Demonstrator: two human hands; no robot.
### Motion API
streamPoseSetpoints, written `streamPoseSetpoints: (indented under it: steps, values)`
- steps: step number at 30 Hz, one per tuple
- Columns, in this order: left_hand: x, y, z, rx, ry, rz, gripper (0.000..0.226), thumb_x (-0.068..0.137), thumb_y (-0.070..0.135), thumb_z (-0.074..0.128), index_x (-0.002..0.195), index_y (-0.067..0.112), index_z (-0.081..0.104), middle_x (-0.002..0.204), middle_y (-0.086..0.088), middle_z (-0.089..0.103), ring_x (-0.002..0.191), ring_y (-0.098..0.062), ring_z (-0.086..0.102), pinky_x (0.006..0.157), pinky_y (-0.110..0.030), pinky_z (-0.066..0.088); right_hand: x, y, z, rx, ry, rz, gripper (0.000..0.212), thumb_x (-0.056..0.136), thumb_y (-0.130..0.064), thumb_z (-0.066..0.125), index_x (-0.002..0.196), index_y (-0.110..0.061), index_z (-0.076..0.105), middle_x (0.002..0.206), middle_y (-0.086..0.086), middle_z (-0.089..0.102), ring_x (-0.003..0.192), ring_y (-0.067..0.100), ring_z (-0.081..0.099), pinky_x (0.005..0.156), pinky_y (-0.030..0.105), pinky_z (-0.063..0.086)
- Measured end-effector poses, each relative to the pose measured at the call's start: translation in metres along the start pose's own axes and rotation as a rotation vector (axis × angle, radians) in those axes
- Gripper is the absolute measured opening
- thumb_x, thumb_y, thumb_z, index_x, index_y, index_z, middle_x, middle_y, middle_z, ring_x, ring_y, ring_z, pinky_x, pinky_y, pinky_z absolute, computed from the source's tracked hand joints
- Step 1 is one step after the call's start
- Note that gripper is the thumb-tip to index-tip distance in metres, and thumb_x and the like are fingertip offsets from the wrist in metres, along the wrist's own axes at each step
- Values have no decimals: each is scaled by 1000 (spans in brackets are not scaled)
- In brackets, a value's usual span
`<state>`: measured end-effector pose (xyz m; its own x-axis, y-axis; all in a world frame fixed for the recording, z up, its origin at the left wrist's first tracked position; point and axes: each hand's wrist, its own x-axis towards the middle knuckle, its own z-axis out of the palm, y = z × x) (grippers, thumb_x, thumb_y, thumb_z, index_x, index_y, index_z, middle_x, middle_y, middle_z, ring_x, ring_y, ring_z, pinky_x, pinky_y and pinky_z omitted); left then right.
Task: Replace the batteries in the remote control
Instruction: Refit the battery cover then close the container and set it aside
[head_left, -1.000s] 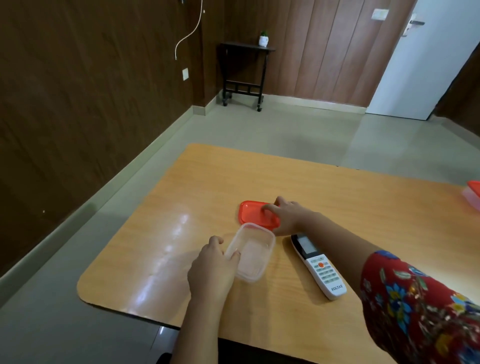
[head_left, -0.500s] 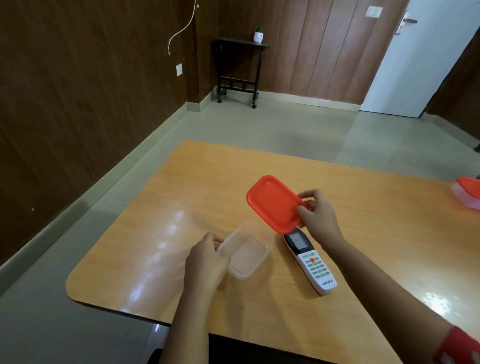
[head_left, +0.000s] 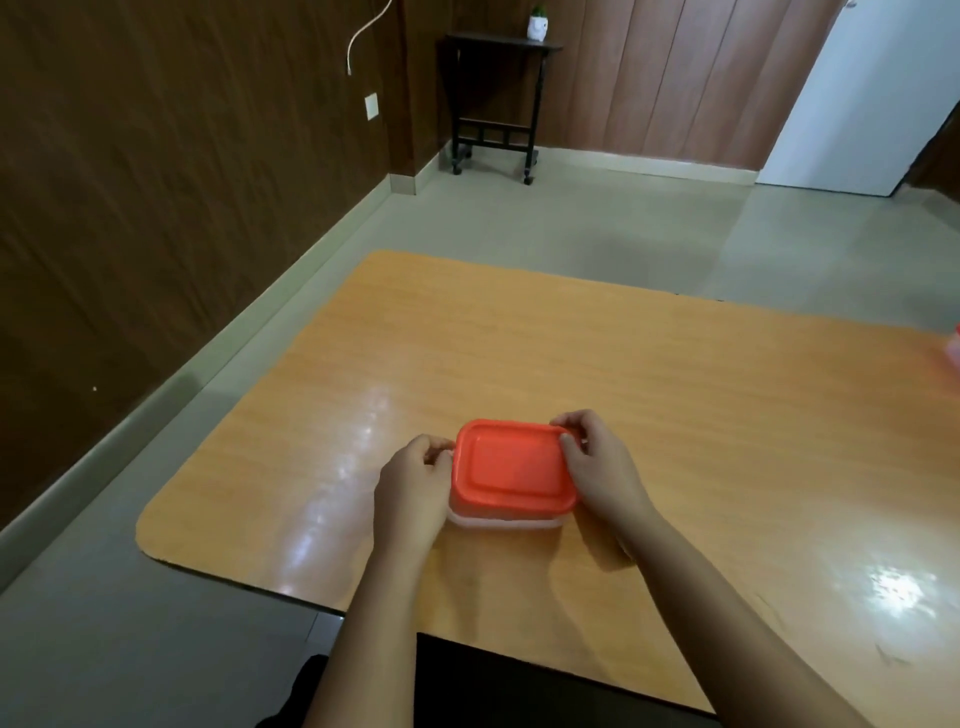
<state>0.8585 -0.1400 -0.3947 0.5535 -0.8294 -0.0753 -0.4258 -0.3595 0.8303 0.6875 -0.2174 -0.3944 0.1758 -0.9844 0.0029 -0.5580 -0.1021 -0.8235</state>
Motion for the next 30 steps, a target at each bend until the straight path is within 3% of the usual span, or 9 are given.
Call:
streamPoseSetpoints:
  steps: [4, 8, 10, 13, 19, 24, 27, 30]
  values:
    - [1, 1, 2, 171, -10, -21, 34, 99, 39, 34, 89, 14, 55, 76, 3, 56, 71, -17, 52, 55, -28, 34, -3, 2, 16, -332, 24, -121, 20, 93, -13, 46, 105, -14, 62, 108, 6, 60, 103, 24, 53, 86, 33, 40]
    - [3, -5, 4, 252, -66, -15, 32, 98, 44, 34, 94, 16, 49, 89, -2, 60, 73, -17, 52, 52, -25, 32, -13, 1, 24, -449, 68, -109, 22, 94, -21, 38, 108, -18, 55, 105, 2, 59, 96, 24, 55, 73, 39, 48]
    - [3, -7, 6, 256, -69, 30, 29, 100, 38, 31, 94, 14, 47, 95, -7, 60, 74, -18, 51, 53, -26, 32, -20, 1, 29, -431, 57, -86, 24, 94, -20, 37, 111, -19, 53, 107, 1, 56, 96, 24, 56, 70, 37, 46]
    - [0, -5, 8, 240, -51, 58, 29, 102, 29, 27, 102, 10, 49, 103, -8, 57, 80, -22, 51, 64, -31, 35, -26, 1, 34, -377, -7, -121, 32, 91, -12, 37, 117, -18, 54, 113, 3, 54, 104, 24, 51, 80, 35, 42]
    - [1, -5, 8, 79, -84, -71, 30, 100, 27, 29, 114, 13, 50, 122, -5, 54, 93, -19, 48, 76, -30, 35, -23, 4, 26, -362, -57, -120, 44, 89, -3, 36, 126, -18, 54, 122, 6, 56, 109, 25, 52, 88, 35, 44]
    - [3, -9, 5, -76, -114, -83, 27, 99, 27, 33, 109, 16, 56, 105, 4, 59, 93, -15, 53, 69, -29, 40, -24, 6, 27, -402, -84, -195, 39, 93, -15, 35, 125, -29, 53, 113, 3, 53, 104, 23, 52, 82, 37, 47]
    - [5, -15, 2, -119, -152, -93, 28, 99, 34, 39, 104, 14, 57, 90, 11, 58, 84, -11, 53, 69, -24, 40, -23, 5, 27, -339, -69, -144, 36, 97, -16, 34, 126, -24, 53, 118, 5, 53, 106, 23, 55, 83, 33, 44]
    - [6, -20, -1, 27, -158, -84, 38, 96, 46, 40, 100, 11, 55, 91, 0, 62, 78, -15, 56, 60, -27, 39, -25, 5, 29, -295, -33, -60, 32, 101, -22, 31, 126, -14, 51, 123, 7, 49, 104, 25, 56, 78, 31, 40]
